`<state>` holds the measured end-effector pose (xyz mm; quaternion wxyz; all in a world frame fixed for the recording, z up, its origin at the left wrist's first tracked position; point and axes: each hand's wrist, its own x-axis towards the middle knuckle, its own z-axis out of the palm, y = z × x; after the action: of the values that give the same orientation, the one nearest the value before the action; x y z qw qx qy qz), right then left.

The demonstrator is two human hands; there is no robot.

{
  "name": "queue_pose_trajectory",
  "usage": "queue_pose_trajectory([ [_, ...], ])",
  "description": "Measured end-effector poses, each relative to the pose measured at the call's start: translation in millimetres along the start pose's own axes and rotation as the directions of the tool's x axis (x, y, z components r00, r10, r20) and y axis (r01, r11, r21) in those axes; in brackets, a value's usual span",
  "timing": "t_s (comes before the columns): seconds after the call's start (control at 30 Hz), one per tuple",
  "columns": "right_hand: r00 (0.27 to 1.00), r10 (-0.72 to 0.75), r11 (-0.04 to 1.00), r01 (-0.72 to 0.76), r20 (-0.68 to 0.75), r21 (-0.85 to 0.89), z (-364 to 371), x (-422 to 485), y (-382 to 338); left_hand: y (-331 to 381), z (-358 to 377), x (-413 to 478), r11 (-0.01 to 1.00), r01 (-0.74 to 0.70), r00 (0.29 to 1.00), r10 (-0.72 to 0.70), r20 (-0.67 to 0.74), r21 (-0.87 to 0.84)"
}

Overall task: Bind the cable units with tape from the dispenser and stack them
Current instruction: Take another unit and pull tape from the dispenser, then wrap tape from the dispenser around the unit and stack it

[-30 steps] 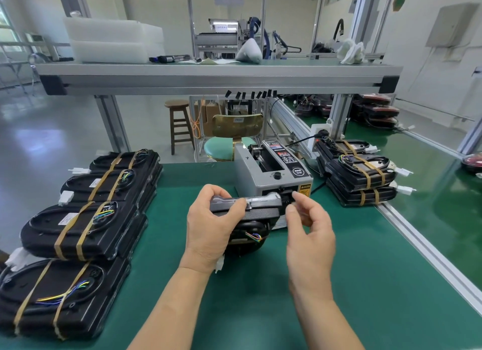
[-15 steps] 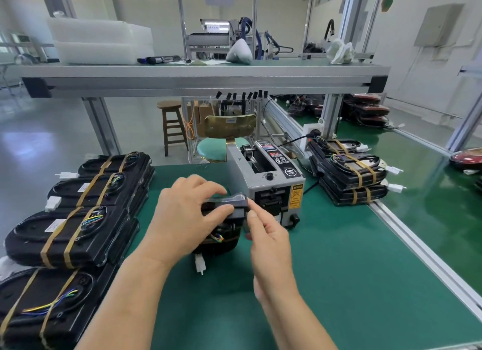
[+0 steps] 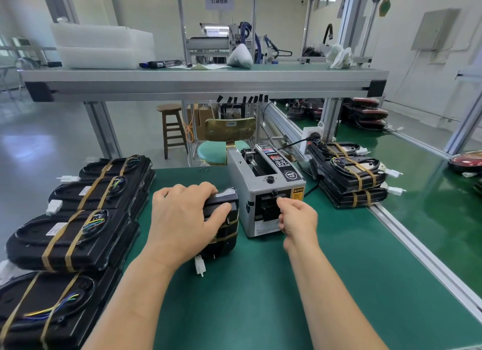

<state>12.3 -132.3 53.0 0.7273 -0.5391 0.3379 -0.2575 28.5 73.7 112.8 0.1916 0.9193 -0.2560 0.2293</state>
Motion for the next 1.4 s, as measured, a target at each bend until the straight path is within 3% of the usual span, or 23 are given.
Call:
queue_pose_trajectory([
  [0.2, 1.0, 0.009, 1.0, -0.009, -0.007, 0.009, 1.7, 3.0, 2.0, -2.1, -0.9, -1.6, 0.999, 0.006, 1.0, -0.005, 0.008, -0.033],
  [0.47, 0.957, -0.291, 0.942, 0.282, -0.02, -0.18, 0.6, 3.7, 18.8, -0.3, -0.9, -0.7, 0.999, 0.001, 1.0, 0.0, 0.011, -0.039],
  [0.77, 0.984, -0.156, 0.986, 0.16, -0.082, 0.038, 7.0, 4.1, 20.6, -0.2, -4.9, -1.3, 0.998, 0.008, 1.0, -0.006, 0.03, -0.068],
  [1.03, 0.995, -0.102, 0.986, 0.103, -0.018, 0.131, 0.1, -3.4, 16.8, 1.8, -10.7, -1.8, 1.0, -0.007, 0.978, 0.002, 0.207, 0.023],
  [1.13, 0.992, -0.12, 0.976, 0.108, 0.051, 0.188, -9.2, -22.4, 14.4, 3.7, -9.8, -2.0, 0.999, 0.008, 0.983, -0.016, 0.181, 0.049],
  [1.3, 0.971, -0.208, 0.955, 0.175, 0.116, 0.241, -17.2, -55.5, 0.5, 2.6, -8.3, -7.5, 0.987, -0.015, 0.997, 0.027, 0.076, -0.16],
  [1.4, 0.935, -0.322, 0.934, 0.289, 0.147, 0.209, -16.9, -71.7, -7.7, 0.1, -7.4, -14.9, 0.897, 0.079, 0.997, -0.062, 0.052, -0.435],
])
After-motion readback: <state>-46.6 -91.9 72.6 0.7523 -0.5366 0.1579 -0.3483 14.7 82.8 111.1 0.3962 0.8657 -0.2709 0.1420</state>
